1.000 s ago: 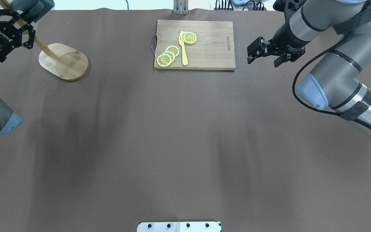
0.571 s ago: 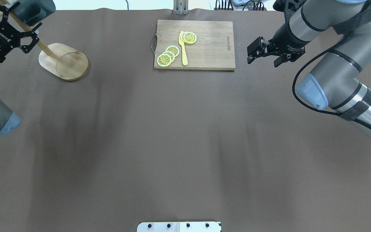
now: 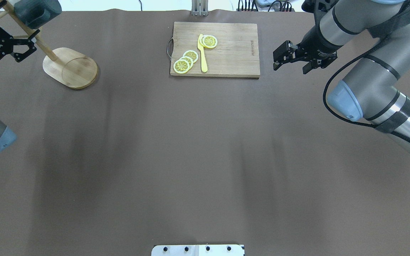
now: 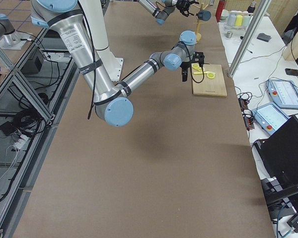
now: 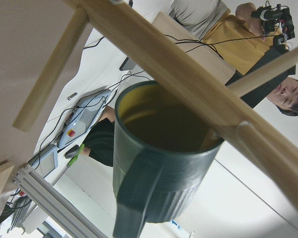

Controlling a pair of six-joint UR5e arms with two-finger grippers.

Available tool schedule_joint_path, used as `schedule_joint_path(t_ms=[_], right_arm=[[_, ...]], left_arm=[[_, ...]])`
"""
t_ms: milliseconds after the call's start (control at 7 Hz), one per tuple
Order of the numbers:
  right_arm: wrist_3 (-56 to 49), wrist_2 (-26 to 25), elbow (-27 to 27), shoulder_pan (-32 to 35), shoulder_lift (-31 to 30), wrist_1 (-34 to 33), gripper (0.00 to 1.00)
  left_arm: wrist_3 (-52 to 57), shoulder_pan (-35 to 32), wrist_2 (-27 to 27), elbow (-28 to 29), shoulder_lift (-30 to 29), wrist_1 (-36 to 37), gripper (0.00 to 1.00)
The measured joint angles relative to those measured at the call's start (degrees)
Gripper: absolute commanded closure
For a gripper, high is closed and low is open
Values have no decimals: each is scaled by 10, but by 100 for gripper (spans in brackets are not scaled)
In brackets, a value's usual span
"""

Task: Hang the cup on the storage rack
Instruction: 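Open the left gripper and withdraw it while the right arm retracts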

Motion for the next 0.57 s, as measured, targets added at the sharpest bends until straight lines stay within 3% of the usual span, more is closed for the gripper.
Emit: schedule_joint_path(t_ms=[571], right_arm=[[-1, 1, -1, 4, -9, -1, 0]], left_arm=[[21, -9, 0, -186, 143, -3, 2]])
